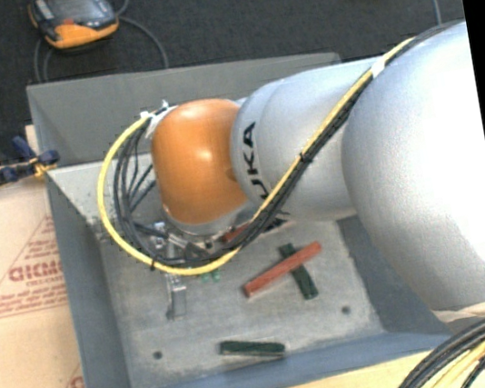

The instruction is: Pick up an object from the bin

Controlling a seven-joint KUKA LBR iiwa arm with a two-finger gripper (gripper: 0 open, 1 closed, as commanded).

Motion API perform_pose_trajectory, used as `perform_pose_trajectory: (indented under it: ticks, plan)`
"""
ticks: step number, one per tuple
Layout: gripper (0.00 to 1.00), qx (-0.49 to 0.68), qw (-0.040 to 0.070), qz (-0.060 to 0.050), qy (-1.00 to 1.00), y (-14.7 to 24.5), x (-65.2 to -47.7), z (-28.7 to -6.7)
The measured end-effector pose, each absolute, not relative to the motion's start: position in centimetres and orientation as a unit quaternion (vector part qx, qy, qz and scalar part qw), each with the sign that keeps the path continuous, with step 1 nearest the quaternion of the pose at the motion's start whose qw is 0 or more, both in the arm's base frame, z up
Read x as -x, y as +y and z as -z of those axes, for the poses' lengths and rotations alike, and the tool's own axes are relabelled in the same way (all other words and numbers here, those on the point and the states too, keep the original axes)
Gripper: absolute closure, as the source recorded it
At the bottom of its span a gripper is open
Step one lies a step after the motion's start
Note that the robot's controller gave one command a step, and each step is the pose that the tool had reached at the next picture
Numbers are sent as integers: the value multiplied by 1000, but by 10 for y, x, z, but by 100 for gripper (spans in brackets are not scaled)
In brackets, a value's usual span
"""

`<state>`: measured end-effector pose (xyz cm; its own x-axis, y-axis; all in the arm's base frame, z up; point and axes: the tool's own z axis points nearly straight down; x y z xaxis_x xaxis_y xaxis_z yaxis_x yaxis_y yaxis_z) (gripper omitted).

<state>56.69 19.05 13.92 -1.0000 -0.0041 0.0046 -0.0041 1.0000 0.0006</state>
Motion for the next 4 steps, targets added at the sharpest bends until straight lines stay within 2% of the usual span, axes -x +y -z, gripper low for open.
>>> perform_pose_trajectory:
  ticks: [1,2,3,4]
  plan:
    - [0,0,-2,1,-1000,190,-569,-144]
    - [0,-18,-2,1,-1000,150,-577,-135]
    - [0,-83,-2,0,-997,104,-611,-129]
    - [0,-79,-3,0,-997,80,-574,-97]
